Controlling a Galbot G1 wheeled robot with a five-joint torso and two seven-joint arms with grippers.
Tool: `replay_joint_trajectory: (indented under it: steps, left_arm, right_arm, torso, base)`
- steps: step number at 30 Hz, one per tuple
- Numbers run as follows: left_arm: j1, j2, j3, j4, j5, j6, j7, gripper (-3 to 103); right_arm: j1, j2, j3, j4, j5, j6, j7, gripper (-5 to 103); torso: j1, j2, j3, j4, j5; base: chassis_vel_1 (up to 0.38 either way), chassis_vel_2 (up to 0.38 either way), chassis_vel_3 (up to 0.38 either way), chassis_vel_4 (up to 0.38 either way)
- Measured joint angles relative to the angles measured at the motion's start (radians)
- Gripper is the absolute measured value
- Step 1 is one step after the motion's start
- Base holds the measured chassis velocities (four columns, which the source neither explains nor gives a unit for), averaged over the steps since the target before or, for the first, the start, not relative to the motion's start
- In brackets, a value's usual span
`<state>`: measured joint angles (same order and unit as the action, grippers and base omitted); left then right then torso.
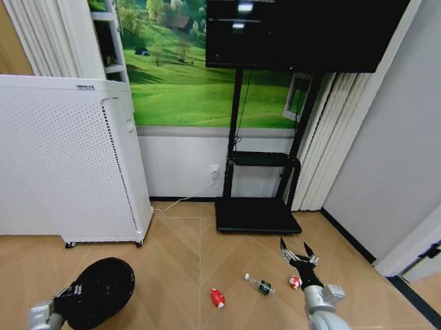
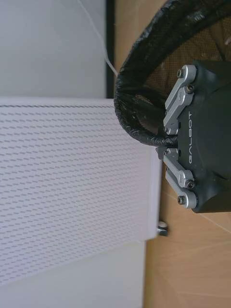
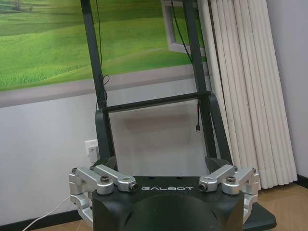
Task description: Pick up the trash bin and place the garbage on the floor into it.
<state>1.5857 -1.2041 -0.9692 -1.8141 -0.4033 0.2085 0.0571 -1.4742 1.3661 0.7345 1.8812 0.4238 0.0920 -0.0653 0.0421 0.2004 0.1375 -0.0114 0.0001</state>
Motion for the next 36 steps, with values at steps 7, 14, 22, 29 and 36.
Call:
replay_joint_trajectory:
  steps: [7,14,22,29,36]
  left_arm:
    - [0.01,0.005,-0.024,-0.143,-0.015,0.014,-0.006,7]
    - [0.042,0.021,-0.045,-0.253,-0.018,0.013,-0.008,7]
    - [0.049,-0.011,-0.024,-0.233,0.036,-0.017,-0.002,7]
    - [0.039,-0.013,-0.02,-0.202,0.044,-0.024,0.001,7]
    - [0.026,-0.01,-0.02,-0.185,0.043,-0.027,0.003,7]
  right_arm:
    - [-0.007,0.002,-0.004,0.0,-0.016,0.002,-0.004,100]
    - [-0.01,0.002,-0.027,-0.019,-0.053,-0.001,0.013,100]
    - [-0.008,0.003,-0.042,-0.069,-0.18,0.003,0.006,100]
    - [-0.006,0.005,-0.052,-0.084,-0.187,0.007,0.005,100]
    - [0.002,0.003,-0.057,-0.094,-0.185,0.007,0.002,100]
  torso:
    - [0.0,0.0,0.0,0.0,0.0001]
    - [0.0,0.0,0.0,0.0002,0.0]
    - [0.0,0.0,0.0,0.0001,-0.0002]
    - [0.0,0.0,0.0,0.0001,-0.0001]
    - [0.0,0.0,0.0,0.0001,-0.0001]
  base:
    - [0.0,0.0,0.0,0.0]
    - [0.0,0.0,0.0,0.0]
    - [0.0,0.0,0.0,0.0]
    - [0.026,0.034,-0.018,-0.03]
    - [0.135,0.127,-0.14,-0.144]
